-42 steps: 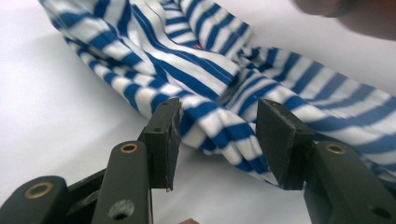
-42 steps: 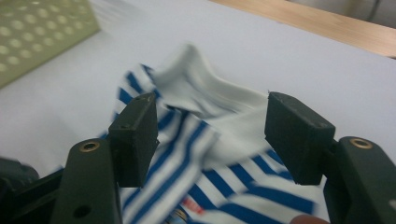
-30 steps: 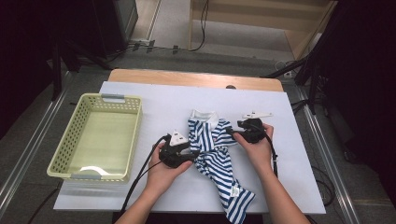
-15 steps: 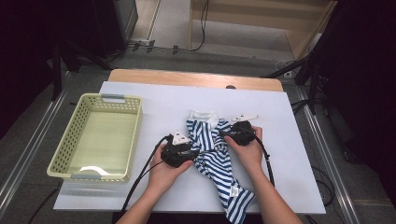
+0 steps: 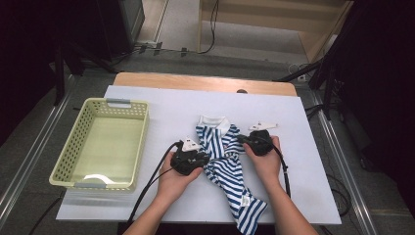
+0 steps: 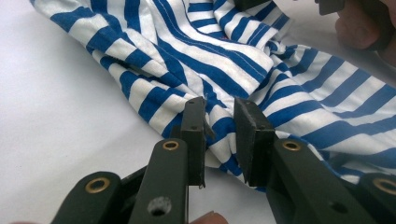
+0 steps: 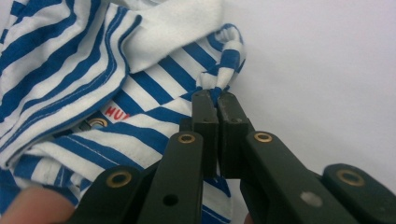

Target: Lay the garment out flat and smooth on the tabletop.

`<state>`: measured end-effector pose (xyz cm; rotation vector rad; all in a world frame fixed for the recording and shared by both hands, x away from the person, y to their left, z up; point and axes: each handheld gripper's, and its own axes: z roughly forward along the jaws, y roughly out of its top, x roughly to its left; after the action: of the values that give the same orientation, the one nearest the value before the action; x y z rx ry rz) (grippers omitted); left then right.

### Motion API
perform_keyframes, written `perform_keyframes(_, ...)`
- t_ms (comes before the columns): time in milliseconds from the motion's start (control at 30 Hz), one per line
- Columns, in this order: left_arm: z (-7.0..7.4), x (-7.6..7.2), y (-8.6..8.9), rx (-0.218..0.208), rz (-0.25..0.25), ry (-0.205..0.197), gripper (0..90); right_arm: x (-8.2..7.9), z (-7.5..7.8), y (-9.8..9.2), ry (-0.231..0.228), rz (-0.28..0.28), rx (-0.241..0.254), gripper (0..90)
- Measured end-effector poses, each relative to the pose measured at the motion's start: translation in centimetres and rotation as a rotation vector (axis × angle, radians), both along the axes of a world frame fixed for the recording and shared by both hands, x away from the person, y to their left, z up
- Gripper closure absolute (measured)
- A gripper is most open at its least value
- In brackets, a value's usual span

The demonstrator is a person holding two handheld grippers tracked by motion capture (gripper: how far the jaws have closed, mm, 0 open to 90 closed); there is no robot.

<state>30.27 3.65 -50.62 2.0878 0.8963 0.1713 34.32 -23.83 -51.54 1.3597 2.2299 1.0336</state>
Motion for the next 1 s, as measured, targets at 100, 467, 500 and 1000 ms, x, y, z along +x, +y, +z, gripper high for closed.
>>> perform_keyframes(100, 0.0, 0.0, -0.2, -0.002, 0.002, 0.001, 75.2, -0.2, 0.0, -0.6, -0.003, -0.012, 0.012, 86.5)
perform_keyframes(467, 0.0, 0.0, -1.0, -0.001, -0.009, 0.006, 75.3, -0.9, 0.4, -2.9, -0.018, -0.047, 0.008, 86.6)
perform_keyframes(500, 0.0, 0.0, -1.1, -0.003, -0.009, 0.007, 75.9, -1.0, 0.4, -3.1, -0.018, -0.049, 0.007, 86.6)
perform_keyframes(1000, -0.1, -0.2, -3.4, -0.013, -0.055, 0.025, 76.7, -1.1, 0.8, -5.9, -0.032, -0.118, -0.011, 86.9)
